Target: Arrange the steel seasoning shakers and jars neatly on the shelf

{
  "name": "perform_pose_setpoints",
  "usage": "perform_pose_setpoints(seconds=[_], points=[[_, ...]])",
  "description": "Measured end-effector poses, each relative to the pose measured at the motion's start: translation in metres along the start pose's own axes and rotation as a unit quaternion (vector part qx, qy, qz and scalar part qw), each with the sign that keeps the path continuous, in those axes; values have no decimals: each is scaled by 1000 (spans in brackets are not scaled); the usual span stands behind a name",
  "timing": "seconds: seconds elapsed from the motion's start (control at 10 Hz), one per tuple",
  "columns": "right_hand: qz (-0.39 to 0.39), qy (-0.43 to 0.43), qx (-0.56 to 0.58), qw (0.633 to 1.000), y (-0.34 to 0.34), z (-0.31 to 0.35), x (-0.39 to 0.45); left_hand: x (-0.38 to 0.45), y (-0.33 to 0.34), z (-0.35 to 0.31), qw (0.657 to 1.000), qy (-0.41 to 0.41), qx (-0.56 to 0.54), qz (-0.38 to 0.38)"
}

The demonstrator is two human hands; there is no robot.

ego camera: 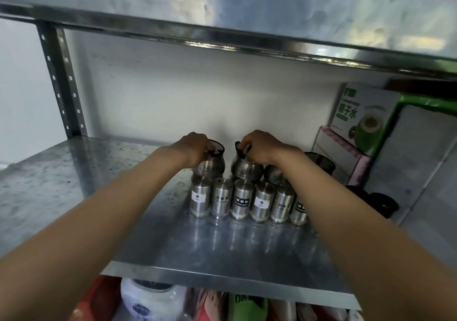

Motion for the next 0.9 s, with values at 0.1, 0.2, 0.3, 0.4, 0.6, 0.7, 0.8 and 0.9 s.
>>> perform_pose_setpoints(seconds=[0.1, 0.2, 0.3, 0.4, 0.6, 0.7, 0.8, 0.9], points=[[-3, 2, -4, 1000, 1, -1, 2, 3, 2, -3, 1000, -6, -29, -7], [2, 2, -1, 1000, 1, -1, 1, 7, 6, -11, 999, 3, -35, -11], [7, 3, 2, 1000, 0, -1, 0, 7, 5, -17, 999, 8, -33, -16], [8, 9, 16, 1000, 1, -3, -1, 5, 6, -17, 999, 11, -27, -13], [-4, 25, 34, 999, 3, -5, -4, 2, 7, -24, 1000, 3, -2, 23], [-6, 31, 55, 998, 3, -6, -11, -1, 0, -34, 999, 16, 15, 36], [-28, 20, 91, 995, -2, -1, -21, -5, -6, -42, 998, 29, 48, 13], [-74, 26, 132, 988, -10, -3, -33, -10, -10, -50, 999, 36, 31, -23]])
Point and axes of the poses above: each hand's wrist, its own x-axis towards the middle knuckle, its own y-axis out of the palm, z = x × y, the point moved 9 cm from there along x, towards the middle knuckle
